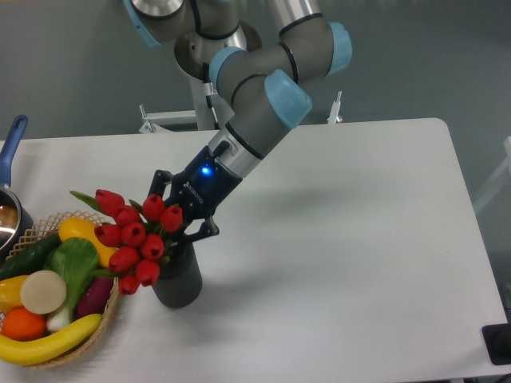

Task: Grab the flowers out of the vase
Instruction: 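Lift the gripped tulips upward out of the grey vase, then raise the tulip bunch clear of the vase and move it away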

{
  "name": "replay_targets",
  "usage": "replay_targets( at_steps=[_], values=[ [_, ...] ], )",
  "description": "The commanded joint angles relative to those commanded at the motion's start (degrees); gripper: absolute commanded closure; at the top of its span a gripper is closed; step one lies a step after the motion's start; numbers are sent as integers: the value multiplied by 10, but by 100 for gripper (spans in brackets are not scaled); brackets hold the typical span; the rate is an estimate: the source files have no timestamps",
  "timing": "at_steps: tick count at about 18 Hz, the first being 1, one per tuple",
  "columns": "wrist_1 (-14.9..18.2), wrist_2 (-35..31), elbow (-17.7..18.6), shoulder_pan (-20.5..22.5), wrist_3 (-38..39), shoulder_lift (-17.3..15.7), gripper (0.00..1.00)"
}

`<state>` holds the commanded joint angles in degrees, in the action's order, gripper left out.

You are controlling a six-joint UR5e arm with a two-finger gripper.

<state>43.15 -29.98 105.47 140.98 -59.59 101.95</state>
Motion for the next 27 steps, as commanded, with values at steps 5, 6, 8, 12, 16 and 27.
replay_targets(
  at_steps=[5, 6, 8, 12, 16, 27],
  values=[
    [0, 27, -7, 11, 12, -11, 63],
    [0, 32, -8, 12, 12, -11, 63],
    [0, 45, -18, 25, 13, -11, 63],
    [0, 73, -42, 39, 52, -11, 63],
    [0, 96, -46, 47, 57, -13, 63],
    [0, 94, -70, 67, 77, -15, 63]
  ],
)
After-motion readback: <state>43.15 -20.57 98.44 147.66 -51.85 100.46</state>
